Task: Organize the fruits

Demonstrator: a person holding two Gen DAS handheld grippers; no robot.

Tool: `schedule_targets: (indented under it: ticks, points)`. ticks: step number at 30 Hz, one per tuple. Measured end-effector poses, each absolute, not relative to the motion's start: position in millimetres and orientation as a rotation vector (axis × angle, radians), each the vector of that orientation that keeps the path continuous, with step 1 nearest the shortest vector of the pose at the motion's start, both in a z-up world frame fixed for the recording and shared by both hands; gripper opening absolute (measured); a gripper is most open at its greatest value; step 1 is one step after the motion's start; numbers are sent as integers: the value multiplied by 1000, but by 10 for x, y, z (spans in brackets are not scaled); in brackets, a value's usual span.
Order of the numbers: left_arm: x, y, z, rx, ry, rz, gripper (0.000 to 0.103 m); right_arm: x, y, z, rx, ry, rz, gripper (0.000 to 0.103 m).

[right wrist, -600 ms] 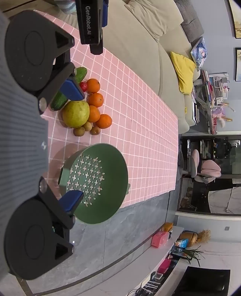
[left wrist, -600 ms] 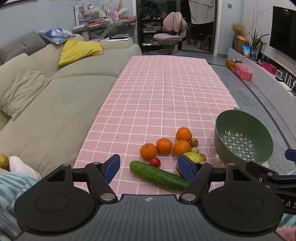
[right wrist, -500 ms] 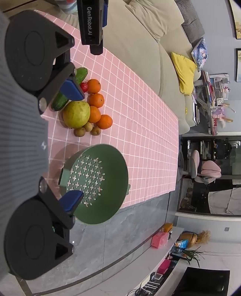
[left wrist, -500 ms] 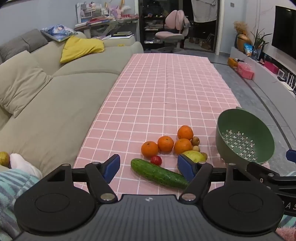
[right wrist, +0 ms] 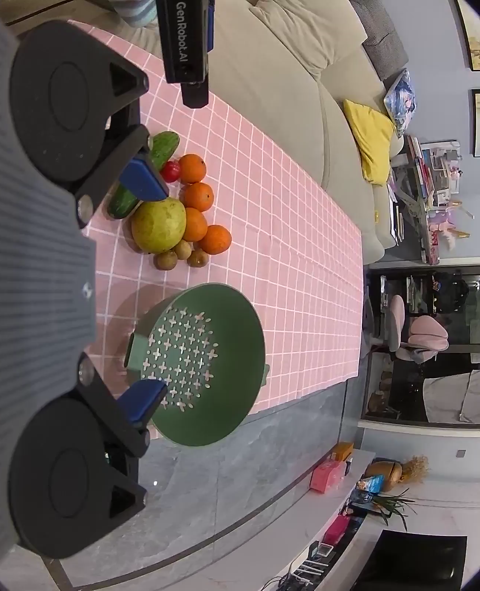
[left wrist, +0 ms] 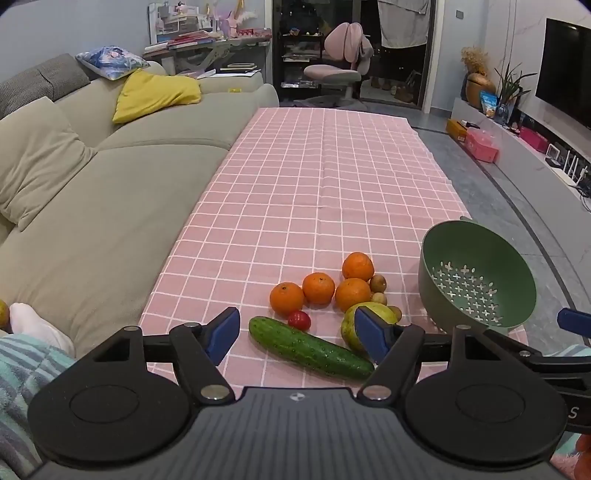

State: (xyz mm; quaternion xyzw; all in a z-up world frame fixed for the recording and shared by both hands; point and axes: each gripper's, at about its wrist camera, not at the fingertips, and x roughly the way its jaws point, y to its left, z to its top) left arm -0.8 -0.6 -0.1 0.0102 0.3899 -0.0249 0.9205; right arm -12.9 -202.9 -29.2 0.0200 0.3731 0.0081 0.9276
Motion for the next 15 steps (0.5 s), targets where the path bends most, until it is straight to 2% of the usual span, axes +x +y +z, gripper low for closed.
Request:
schedule_targets:
  ticks: [15]
  points:
    - [-2,-22,-11,19,801,-65,83,-132,-2090,-312,61,786,-3,99]
